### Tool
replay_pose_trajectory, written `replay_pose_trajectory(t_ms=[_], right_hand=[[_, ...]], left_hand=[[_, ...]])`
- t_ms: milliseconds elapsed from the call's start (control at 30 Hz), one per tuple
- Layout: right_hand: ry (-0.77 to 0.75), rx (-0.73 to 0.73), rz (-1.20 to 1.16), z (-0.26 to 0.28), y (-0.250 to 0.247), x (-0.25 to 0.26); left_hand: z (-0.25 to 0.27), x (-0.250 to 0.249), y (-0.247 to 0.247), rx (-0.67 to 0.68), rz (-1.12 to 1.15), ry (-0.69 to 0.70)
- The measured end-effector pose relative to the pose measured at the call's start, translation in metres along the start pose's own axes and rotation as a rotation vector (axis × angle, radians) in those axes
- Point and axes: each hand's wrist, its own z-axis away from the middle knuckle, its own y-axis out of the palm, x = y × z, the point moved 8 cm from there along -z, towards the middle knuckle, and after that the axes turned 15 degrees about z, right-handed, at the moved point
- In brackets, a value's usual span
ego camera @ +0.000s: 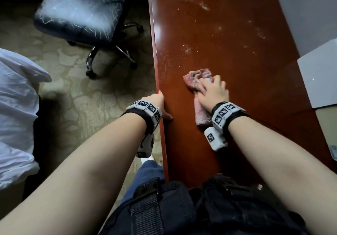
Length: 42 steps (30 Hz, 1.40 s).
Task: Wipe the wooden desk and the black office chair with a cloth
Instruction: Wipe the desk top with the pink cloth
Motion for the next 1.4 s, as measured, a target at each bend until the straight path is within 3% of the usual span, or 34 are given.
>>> replay_pose_trajectory(t_ms=[167, 300, 600, 700, 867, 1233, 1400], right_hand=[[0.336, 0.034, -0.076, 0.004, 0.014, -0.083], [0.519, 0.059, -0.126, 0.018, 0.027, -0.123], [0.531, 0.093, -0.175, 0.009, 0.029, -0.124], [0.528, 0.108, -0.182, 0.007, 0.026, -0.119], [0.481, 0.097, -0.136, -0.007, 0.013, -0.078], [0.271, 0.039, -0.032, -0.03, -0.019, 0.105], [0.154, 0.081, -0.016, -0.024, -0.02, 0.13]], left_hand=[[0.0, -0.002, 0.0, 0.014, -0.017, 0.022], [-0.001, -0.002, 0.001, 0.023, -0.013, 0.005], [-0.008, 0.008, 0.008, 0.0, 0.103, -0.005], [-0.01, 0.004, -0.002, -0.021, 0.04, 0.041], [-0.022, -0.004, -0.049, -0.129, -0.068, 0.166], [-0.094, 0.012, -0.107, 0.126, -0.429, 0.246], [-0.111, 0.004, -0.125, 0.12, -0.497, 0.331]])
